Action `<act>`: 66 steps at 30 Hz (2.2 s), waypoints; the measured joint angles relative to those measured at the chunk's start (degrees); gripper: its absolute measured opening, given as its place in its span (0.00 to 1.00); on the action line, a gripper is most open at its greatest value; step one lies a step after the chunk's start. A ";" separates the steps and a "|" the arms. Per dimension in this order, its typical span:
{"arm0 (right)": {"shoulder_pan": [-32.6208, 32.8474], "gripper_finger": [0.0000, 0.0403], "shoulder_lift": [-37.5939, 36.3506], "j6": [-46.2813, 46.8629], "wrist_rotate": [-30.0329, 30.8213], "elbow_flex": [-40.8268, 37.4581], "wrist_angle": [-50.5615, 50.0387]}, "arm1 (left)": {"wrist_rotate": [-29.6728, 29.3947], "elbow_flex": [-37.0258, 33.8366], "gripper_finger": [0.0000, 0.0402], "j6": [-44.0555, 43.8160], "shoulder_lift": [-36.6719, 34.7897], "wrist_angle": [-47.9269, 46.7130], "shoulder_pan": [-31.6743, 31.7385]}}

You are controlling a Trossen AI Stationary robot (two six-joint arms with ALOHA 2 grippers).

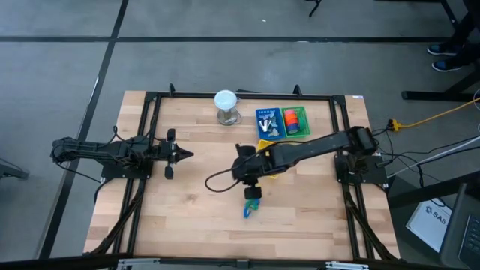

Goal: Pick and place Stapler, Stapler remover, tape
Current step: Put the green stapler into the yellow bin, then put the blue stapler into the yellow bin

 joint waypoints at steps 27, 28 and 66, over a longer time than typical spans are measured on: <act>-8.90 0.18 -17.41 14.43 3.77 -40.02 22.63 | 0.00 0.00 0.00 0.00 0.00 0.02 0.00; -9.18 0.19 -17.41 14.43 3.77 -40.55 23.55 | 0.00 0.00 0.00 0.00 0.00 0.00 0.00; -8.08 0.56 -14.44 14.02 3.72 -34.94 30.50 | 0.00 0.00 0.00 0.00 -0.01 0.00 -0.01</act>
